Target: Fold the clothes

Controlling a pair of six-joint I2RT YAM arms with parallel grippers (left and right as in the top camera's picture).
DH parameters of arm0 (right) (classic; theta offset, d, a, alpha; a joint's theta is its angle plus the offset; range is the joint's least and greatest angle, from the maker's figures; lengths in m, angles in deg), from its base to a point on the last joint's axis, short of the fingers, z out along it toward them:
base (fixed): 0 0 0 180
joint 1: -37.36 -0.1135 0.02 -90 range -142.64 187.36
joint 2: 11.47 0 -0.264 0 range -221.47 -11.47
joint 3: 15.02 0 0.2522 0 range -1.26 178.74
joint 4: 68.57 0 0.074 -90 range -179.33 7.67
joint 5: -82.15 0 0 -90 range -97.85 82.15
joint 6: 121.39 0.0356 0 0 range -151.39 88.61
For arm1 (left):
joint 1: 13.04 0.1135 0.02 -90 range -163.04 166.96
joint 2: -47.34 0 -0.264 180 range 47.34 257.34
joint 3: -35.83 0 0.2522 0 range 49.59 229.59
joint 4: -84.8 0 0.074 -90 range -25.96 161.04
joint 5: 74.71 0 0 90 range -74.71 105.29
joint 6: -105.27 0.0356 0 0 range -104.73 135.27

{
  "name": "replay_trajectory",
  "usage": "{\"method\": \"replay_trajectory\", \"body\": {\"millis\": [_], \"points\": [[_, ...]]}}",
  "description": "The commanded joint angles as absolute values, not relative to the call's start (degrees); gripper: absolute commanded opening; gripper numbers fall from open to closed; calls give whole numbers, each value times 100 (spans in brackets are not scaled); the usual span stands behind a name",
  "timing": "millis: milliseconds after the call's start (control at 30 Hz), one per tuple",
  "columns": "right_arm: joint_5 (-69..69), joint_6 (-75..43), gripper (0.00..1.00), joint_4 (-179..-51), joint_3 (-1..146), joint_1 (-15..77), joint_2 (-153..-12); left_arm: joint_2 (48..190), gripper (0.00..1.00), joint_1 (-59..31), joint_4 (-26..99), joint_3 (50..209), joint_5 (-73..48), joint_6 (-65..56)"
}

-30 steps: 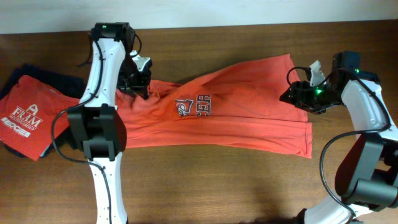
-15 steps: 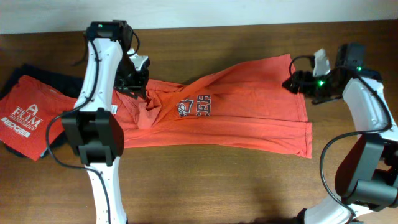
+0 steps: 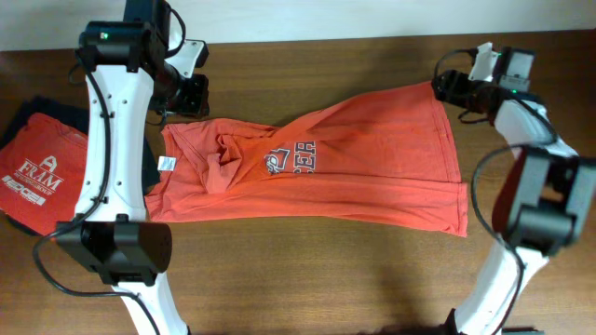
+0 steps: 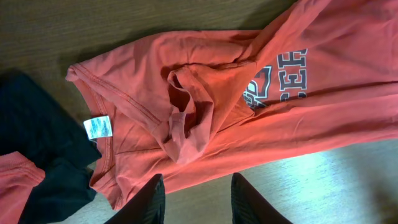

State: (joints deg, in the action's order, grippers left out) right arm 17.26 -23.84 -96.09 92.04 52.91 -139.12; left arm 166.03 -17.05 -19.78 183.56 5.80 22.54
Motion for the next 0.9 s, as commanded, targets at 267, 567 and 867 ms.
{"method": "replay_trajectory", "body": {"millis": [267, 567, 867], "points": [[1817, -2013, 73, -9085, 10258, 4926, -15267, 16516, 35, -1729, -1943, 18356, 549, 2256], [1094, -2015, 52, -9413, 10258, 4762, -15348, 16516, 34, -1792, -1987, 18356, 547, 2241], [1905, -2255, 17, -10136, 10260, 5068, -14568, 16516, 35, -1766, -2110, 18356, 833, 2245]]}}
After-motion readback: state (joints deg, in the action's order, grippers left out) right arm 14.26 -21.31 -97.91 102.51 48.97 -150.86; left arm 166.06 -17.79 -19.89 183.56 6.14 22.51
